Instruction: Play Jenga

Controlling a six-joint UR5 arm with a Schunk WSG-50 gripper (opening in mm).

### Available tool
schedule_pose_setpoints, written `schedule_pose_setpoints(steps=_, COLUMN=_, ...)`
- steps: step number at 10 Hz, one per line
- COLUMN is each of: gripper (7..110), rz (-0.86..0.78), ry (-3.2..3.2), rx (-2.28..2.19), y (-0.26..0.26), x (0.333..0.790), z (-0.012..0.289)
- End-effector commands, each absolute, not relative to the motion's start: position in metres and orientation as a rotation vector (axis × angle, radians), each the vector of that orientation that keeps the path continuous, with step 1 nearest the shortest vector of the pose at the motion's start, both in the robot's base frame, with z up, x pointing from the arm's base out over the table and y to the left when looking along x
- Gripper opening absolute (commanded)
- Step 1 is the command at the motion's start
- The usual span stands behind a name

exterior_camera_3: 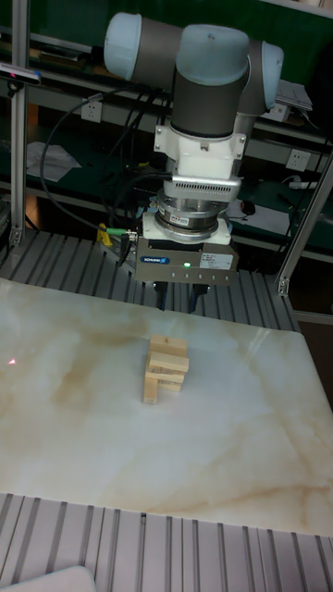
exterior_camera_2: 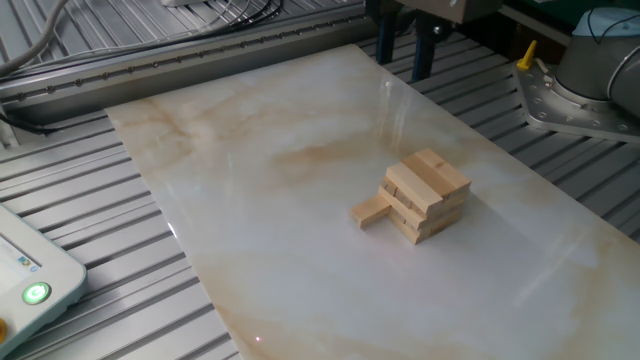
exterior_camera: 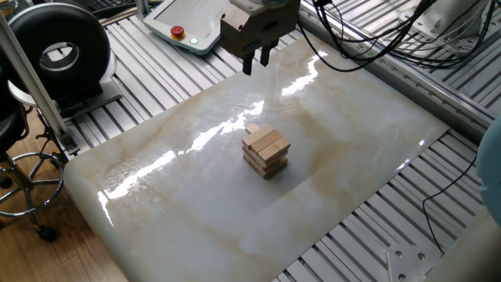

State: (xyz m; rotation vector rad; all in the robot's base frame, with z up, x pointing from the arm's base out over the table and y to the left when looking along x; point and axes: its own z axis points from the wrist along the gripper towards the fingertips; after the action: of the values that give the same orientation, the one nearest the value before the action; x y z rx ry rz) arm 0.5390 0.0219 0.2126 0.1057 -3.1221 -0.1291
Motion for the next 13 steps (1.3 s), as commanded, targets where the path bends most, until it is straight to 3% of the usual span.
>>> schedule_pose_setpoints(steps=1, gripper=44, rz=-0.008, ry=-3.119, rx=0.190, y=0.005, x=0.541, z=0.219)
schedule_pose_setpoints(steps=5, gripper=44, rz=0.017, ry=-3.102, rx=0.222, y=0.002, x=0.529, z=0.272)
schedule_pose_setpoints(steps=13, gripper=44, rz=-0.098, ry=-3.167, rx=0.085, y=0.021, x=0.542, z=0.277)
